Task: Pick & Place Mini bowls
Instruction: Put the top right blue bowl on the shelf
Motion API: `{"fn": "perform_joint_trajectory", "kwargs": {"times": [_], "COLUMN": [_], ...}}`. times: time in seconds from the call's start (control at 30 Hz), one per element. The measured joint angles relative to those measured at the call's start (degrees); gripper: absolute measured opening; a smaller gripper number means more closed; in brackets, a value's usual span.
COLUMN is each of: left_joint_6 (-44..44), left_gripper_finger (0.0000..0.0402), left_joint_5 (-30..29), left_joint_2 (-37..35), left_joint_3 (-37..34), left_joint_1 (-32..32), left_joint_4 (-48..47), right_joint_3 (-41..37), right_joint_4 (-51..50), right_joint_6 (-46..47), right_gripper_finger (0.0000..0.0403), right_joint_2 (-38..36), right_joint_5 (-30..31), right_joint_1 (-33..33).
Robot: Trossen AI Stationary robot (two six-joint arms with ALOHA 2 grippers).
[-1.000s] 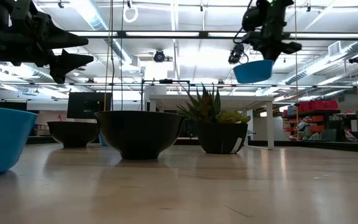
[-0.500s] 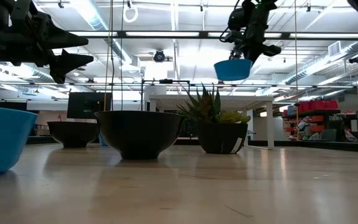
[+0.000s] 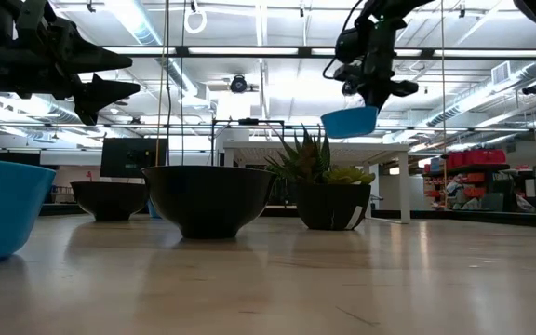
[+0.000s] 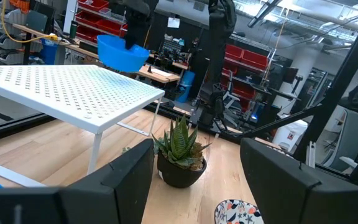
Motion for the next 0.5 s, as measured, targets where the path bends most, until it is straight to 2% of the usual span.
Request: {"fn": "perform_joint_trajectory", "kwargs": {"times": [0.5], "left_joint_6": [0.0], "left_gripper_finger": [0.0245], "left_joint_5": [0.0], "left_joint_2": [0.0], "left_joint_3": [0.0], "left_joint_1": [0.0], "left_joint_4": [0.0], "right_joint_3": [-8.0], "right_joint_4": [6.6], "right_joint_6": [0.0], "right_gripper_finger": [0.0006], "right_joint_2": [0.0], "right_joint_5": [-0.2], "right_joint_1": [1.5]}}
